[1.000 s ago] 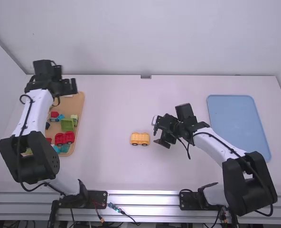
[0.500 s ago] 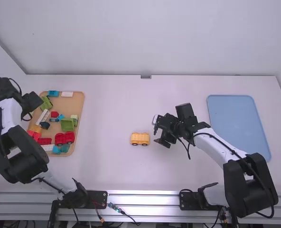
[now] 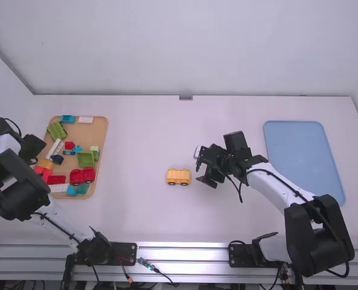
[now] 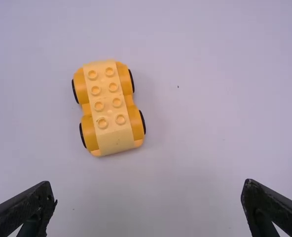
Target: Assemble lego blocks to make yellow taxi
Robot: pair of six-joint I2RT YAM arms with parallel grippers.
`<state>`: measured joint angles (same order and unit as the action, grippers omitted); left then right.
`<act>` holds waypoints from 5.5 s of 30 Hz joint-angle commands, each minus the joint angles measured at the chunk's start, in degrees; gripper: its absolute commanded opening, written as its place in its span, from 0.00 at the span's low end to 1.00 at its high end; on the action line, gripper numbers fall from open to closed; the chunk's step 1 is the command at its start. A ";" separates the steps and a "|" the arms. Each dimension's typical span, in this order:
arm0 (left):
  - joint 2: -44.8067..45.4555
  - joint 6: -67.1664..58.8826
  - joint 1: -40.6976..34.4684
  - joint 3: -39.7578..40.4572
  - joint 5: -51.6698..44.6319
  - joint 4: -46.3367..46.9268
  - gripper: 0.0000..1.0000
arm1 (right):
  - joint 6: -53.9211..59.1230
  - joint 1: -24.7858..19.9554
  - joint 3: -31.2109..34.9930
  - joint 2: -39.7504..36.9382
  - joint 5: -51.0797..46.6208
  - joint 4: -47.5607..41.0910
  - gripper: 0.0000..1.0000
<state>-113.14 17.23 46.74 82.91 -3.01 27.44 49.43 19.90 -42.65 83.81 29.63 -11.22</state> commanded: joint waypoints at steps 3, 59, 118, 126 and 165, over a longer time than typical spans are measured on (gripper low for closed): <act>-1.42 0.33 -1.11 1.14 -0.33 0.04 0.55 | -0.07 -0.04 0.24 -0.98 0.28 -0.44 1.00; -1.42 4.68 -5.88 -12.17 7.13 -11.04 0.66 | 0.09 -0.04 0.24 -0.98 0.28 -1.70 1.00; 16.48 7.78 -10.25 -22.73 6.93 -19.04 0.02 | 0.09 -0.04 0.22 -0.98 0.33 -1.36 1.00; 26.80 -11.04 -23.15 -28.20 -1.36 -20.41 0.02 | -5.55 -0.04 0.22 -1.01 0.31 2.23 1.00; 19.12 -82.49 -70.40 -24.79 -27.63 0.87 0.02 | -4.87 -7.96 22.08 4.94 23.80 40.81 1.00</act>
<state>-93.47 -62.98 -23.29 57.10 -28.95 27.90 47.24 11.18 -21.04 86.48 52.58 28.16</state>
